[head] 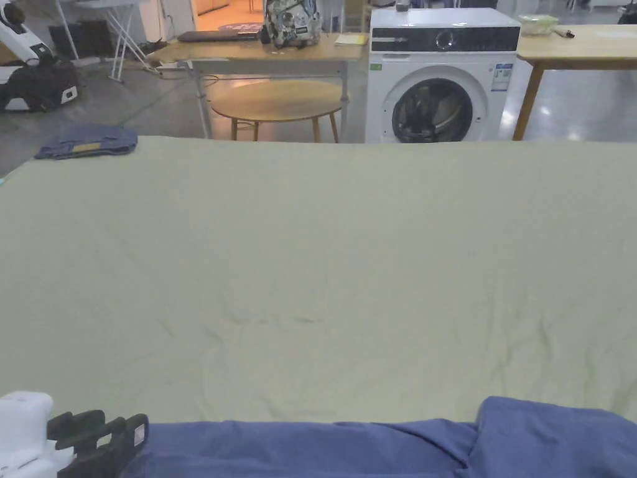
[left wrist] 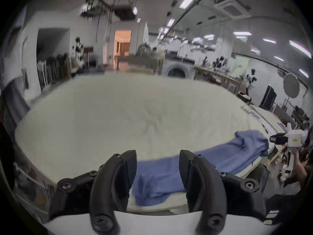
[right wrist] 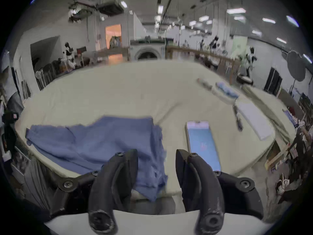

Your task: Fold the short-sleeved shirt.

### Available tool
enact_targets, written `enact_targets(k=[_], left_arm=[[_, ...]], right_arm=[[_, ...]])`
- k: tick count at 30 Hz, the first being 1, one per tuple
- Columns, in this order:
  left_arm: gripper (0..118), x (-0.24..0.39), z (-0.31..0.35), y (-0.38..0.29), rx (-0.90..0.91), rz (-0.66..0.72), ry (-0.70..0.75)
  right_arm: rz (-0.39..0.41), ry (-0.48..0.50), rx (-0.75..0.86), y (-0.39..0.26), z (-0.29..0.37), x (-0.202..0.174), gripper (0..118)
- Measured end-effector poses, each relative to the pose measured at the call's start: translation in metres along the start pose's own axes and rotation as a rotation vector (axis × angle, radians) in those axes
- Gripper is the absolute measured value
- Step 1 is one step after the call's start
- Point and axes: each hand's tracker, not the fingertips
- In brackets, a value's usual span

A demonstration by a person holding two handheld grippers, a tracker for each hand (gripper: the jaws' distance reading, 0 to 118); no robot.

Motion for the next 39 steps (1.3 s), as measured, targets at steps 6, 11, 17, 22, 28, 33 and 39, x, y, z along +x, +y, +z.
enact_targets(k=[6,11,17,22,28,33,39], left_arm=[[51,0.080,0.071,0.041,0.320,-0.152,0.044],[0,0.115,0.084,0.051,0.416,-0.122,-0.021],[0,0.088,0.063,0.045,0.313,-0.041,-0.091],[59,0.021,0.046,0.036,0.145,0.134,-0.085],[76,-0.070,-0.010,-0.006,-0.013,0.390,-0.209],[76,-0.113,-0.071,-0.059,-0.111,0.595,-0.327],[66,-0.109,-0.097,-0.080,-0.051,0.810,-0.424]], right_arm=[[0.058,0.090,0.301,0.047,0.060,-0.043,48],[0.097,0.245,0.374,0.064,0.065,-0.087,0],[0.136,0.299,0.331,0.057,0.046,-0.109,0],[0.132,0.324,0.329,0.052,0.049,-0.106,0],[0.115,0.310,0.254,0.037,0.038,-0.095,0],[0.090,0.300,0.182,0.029,0.028,-0.089,0],[0.106,0.275,0.142,0.025,0.027,-0.085,0]])
